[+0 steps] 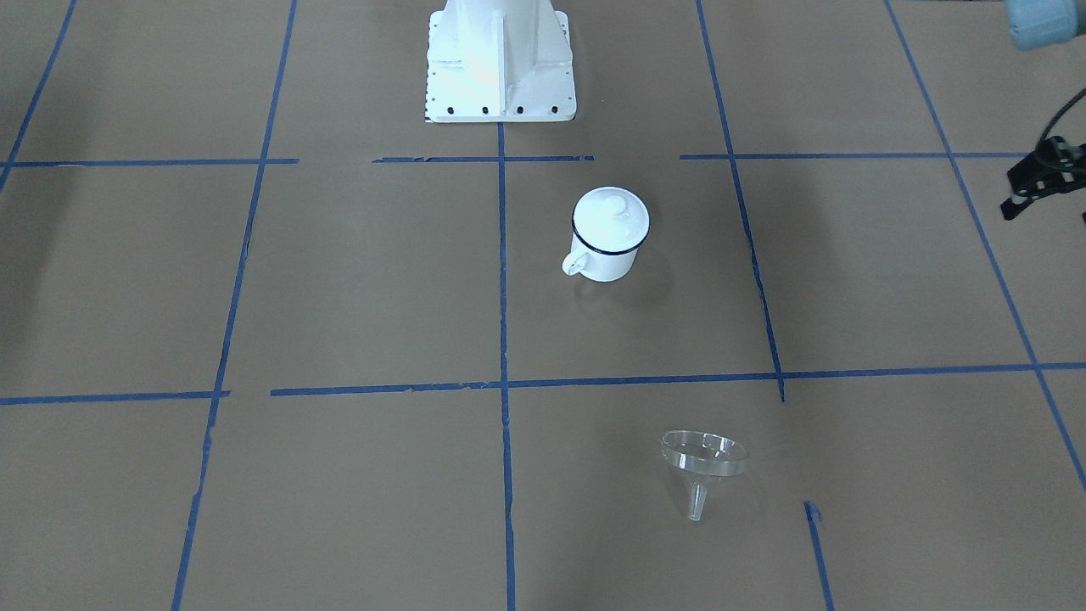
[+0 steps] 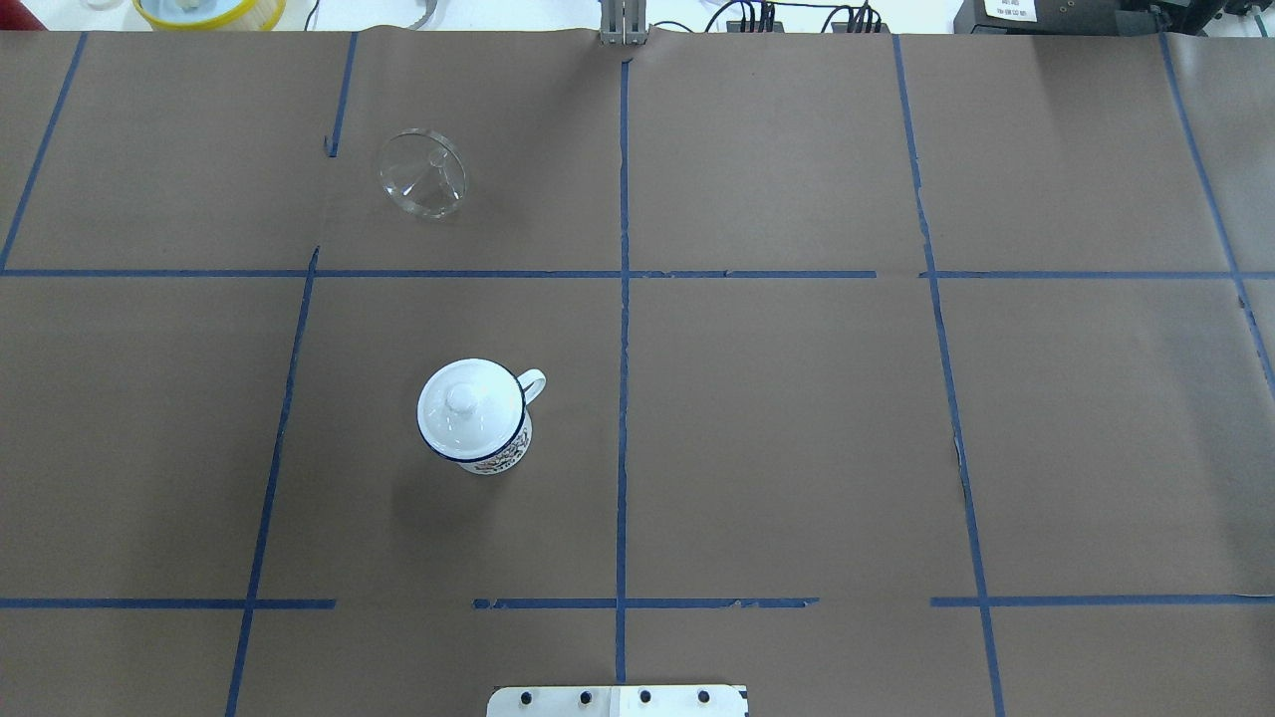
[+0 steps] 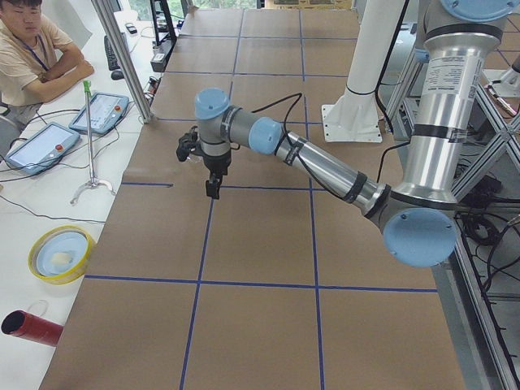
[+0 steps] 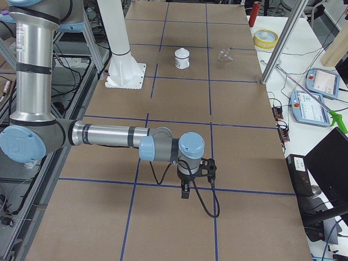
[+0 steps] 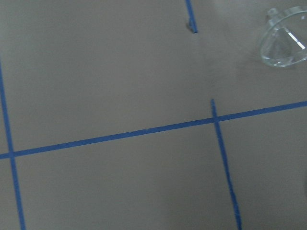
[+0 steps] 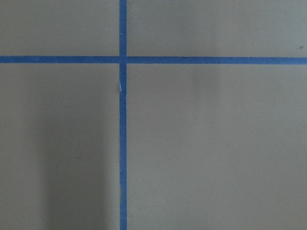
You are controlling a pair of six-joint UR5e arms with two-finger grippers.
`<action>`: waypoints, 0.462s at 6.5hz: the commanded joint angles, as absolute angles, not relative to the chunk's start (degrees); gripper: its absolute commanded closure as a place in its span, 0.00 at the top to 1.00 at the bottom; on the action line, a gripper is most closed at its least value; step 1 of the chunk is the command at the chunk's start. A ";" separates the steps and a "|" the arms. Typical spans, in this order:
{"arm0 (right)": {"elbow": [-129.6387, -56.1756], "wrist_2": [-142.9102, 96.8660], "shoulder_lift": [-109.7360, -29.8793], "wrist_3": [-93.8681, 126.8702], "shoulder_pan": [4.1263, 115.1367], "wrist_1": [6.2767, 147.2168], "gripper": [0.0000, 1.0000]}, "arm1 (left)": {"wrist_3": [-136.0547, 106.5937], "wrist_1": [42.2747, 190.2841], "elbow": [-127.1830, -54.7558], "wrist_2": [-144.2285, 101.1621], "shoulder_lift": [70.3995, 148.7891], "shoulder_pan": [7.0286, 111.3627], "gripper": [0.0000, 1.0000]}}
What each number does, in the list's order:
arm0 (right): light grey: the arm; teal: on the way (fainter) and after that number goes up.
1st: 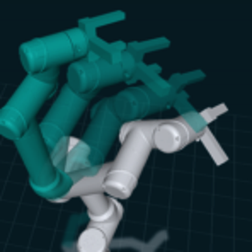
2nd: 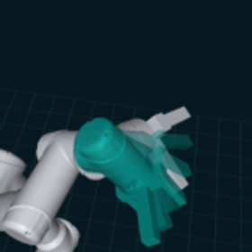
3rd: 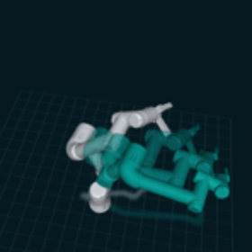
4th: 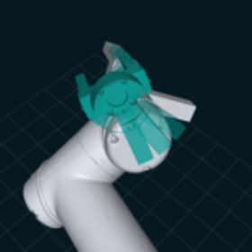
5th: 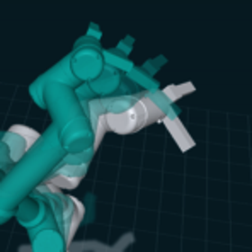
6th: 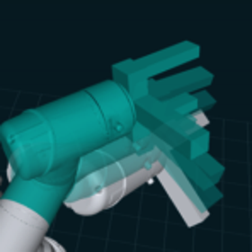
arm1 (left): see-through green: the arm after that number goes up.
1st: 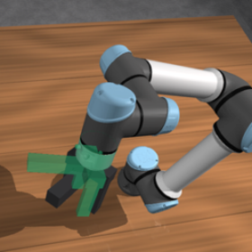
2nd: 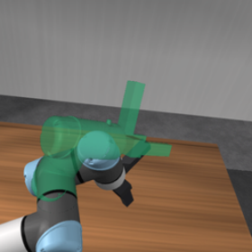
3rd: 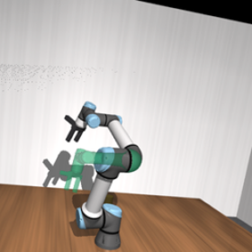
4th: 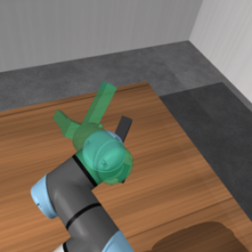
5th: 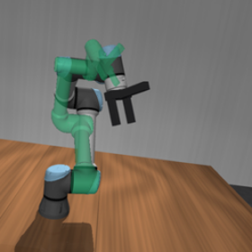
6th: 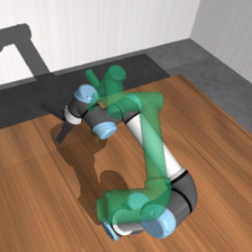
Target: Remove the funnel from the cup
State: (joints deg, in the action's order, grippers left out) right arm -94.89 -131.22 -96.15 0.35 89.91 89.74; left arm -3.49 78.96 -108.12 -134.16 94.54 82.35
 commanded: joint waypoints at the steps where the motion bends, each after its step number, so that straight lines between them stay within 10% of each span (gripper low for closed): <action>1: -94.83 -131.22 -96.15 0.35 89.91 89.74 1.00 | 14.17 79.62 -100.13 -134.83 87.32 91.47 1.00; 3: -94.92 -131.22 -96.15 0.35 89.91 89.74 1.00 | 16.44 80.33 -99.59 -134.12 85.70 96.41 1.00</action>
